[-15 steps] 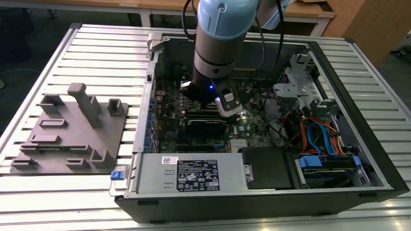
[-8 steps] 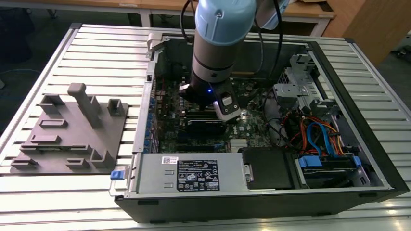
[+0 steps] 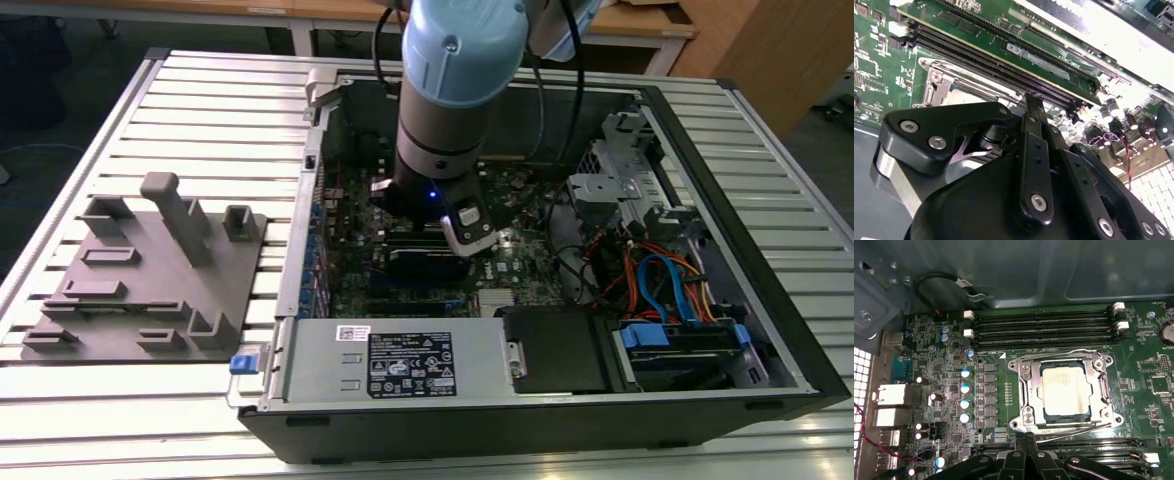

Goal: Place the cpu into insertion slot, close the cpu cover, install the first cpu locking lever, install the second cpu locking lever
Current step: 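Install the second cpu locking lever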

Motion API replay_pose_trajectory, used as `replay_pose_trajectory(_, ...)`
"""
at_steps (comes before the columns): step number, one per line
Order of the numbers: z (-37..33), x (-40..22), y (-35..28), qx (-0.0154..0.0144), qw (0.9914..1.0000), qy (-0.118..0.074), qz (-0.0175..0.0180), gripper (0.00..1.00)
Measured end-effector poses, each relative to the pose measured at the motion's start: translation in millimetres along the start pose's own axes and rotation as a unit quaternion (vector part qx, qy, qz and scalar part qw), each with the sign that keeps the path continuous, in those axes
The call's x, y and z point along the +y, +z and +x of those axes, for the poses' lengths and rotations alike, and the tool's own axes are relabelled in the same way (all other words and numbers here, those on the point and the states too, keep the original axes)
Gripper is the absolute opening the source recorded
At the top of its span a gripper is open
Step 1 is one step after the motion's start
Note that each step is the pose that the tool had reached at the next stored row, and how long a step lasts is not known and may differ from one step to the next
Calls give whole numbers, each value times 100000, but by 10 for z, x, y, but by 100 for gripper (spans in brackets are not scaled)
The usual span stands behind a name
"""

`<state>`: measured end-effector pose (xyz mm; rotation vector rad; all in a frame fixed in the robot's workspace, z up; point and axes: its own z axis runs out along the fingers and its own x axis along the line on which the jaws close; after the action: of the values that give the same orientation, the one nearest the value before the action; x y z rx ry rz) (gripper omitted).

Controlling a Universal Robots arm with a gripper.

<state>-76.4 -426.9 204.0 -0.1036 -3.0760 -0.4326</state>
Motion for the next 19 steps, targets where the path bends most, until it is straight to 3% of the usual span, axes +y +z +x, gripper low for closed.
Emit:
replay_pose_trajectory(5,-3,-55,-9,67,99995,-9,-963,10)
replay_pose_trajectory(9,-5,-74,-11,168,99968,-27,-2513,10)
replay_pose_trajectory(10,-5,-82,-12,186,99962,-32,-2768,10)
replay_pose_trajectory(19,-7,-113,5,243,99931,-50,-3693,10)
